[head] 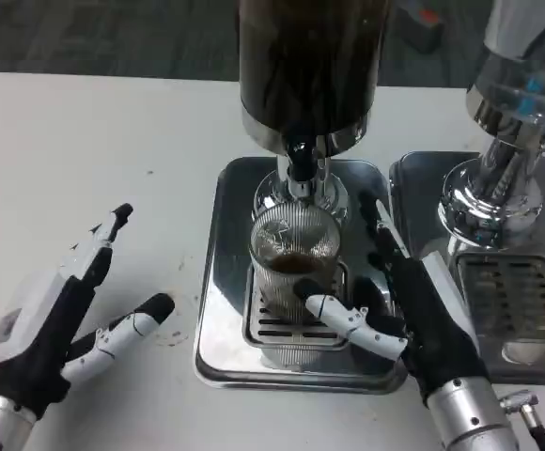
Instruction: Grasp the cup under the faucet to collect the drink, then remove the cup.
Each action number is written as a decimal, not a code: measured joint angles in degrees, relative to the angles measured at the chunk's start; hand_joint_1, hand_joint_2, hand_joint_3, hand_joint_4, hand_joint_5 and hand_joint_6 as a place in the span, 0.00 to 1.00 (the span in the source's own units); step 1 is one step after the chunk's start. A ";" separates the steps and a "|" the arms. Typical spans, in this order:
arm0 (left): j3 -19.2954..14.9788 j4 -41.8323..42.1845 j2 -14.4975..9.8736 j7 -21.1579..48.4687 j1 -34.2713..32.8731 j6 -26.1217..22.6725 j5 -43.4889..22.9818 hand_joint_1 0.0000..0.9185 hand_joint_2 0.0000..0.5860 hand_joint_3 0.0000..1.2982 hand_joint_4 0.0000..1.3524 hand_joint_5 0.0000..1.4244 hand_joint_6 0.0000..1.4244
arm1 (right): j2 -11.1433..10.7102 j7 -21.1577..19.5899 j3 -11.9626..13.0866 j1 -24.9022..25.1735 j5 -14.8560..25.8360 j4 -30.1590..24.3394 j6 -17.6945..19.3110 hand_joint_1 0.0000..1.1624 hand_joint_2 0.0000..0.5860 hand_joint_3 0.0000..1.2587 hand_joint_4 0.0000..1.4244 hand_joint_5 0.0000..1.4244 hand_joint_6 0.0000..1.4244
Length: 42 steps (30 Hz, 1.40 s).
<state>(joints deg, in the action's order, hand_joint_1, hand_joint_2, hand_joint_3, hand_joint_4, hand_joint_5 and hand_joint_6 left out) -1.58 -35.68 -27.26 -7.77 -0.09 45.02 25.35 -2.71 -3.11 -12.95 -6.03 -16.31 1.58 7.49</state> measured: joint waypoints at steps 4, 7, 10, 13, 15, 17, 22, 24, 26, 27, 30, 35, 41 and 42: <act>0.30 0.08 -0.33 0.00 0.10 -0.08 -0.07 0.00 0.24 0.00 0.00 0.00 0.00 | -0.04 0.20 -0.72 0.26 -0.41 0.40 -0.02 0.62 0.31 0.00 0.00 0.00 0.03; 0.31 0.28 -0.89 0.00 0.11 -0.24 -0.28 0.00 0.25 0.00 0.00 0.00 0.00 | -0.08 0.51 -1.28 0.66 -0.90 0.50 -0.12 0.62 0.31 0.00 0.00 0.00 0.02; 0.31 0.30 -1.16 0.00 0.10 -0.47 -0.42 0.00 0.25 0.00 0.00 0.00 0.00 | -0.07 0.74 -1.49 1.29 -1.04 1.00 -0.29 0.63 0.31 0.00 0.00 0.00 0.02; 0.31 0.30 -1.16 0.01 0.10 -0.74 -0.84 0.00 0.25 0.00 0.00 0.00 0.00 | -0.07 0.86 -1.60 1.86 -1.17 1.72 -0.34 0.63 0.31 0.00 0.00 0.00 0.02; 0.32 0.30 -1.17 0.02 0.10 -0.90 -1.53 0.00 0.26 0.00 0.00 0.00 0.00 | -0.03 0.95 -1.62 2.61 -1.16 2.80 -0.48 0.65 0.31 0.00 0.00 0.00 0.02; 0.35 0.30 -1.17 0.03 0.10 -0.93 -2.06 0.00 0.26 0.00 0.00 0.00 0.00 | 0.11 1.00 -1.58 3.01 -0.89 3.40 -0.57 0.66 0.30 0.00 0.00 0.00 0.02; 0.44 0.34 -1.27 0.03 0.10 -0.97 -2.33 0.00 0.26 0.00 0.00 0.00 0.00 | 0.54 1.18 -1.34 3.96 0.15 5.45 -0.66 0.66 0.31 0.00 0.00 0.00 0.03; 0.44 0.35 -1.46 0.03 0.10 -0.98 -2.39 0.00 0.26 0.00 0.00 0.00 0.00 | 0.56 1.30 -1.33 4.57 0.28 5.95 -0.66 0.68 0.30 0.00 0.00 0.00 0.03; 0.44 0.36 -1.56 0.04 0.10 -1.00 -2.41 0.00 0.26 0.00 0.00 0.00 0.00 | 0.60 1.33 -1.33 4.98 0.38 6.41 -0.64 0.68 0.30 0.00 0.00 0.00 0.03; 0.44 0.36 -1.64 0.04 0.10 -1.01 -2.41 0.00 0.26 0.00 0.00 0.00 0.00 | 0.67 1.33 -1.35 5.22 0.39 6.73 -0.59 0.68 0.30 0.00 0.00 0.00 0.04; 0.44 0.37 -1.87 0.11 0.10 -1.02 -2.45 0.00 0.28 0.00 0.00 0.00 0.00 | 0.97 1.33 -1.34 5.77 0.64 7.38 -0.53 0.68 0.30 0.00 0.00 0.00 0.04; 0.44 0.38 -1.91 0.39 0.12 -1.04 -2.63 0.00 0.29 0.00 0.00 0.00 0.00 | 1.52 1.31 -1.32 6.30 0.87 8.09 -0.41 0.72 0.30 0.00 0.00 0.00 0.08; 0.50 1.04 -1.91 0.45 1.26 -1.22 -2.65 0.00 0.29 0.00 0.00 0.00 0.00 | 2.45 0.75 -1.17 6.98 1.71 9.58 0.22 0.75 0.31 0.00 0.00 0.01 0.13; 0.50 1.15 -1.91 0.45 1.58 -1.35 -2.65 0.00 0.29 0.00 0.00 0.00 0.00 | 2.46 0.46 -1.15 7.21 1.67 9.71 0.22 0.75 0.31 0.00 0.00 0.01 0.13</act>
<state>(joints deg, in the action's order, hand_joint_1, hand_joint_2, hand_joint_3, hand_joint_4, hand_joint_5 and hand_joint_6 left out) -1.08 -34.53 -29.16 -7.32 1.49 43.67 22.71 -0.25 -2.65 -14.11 1.18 -14.65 11.29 7.72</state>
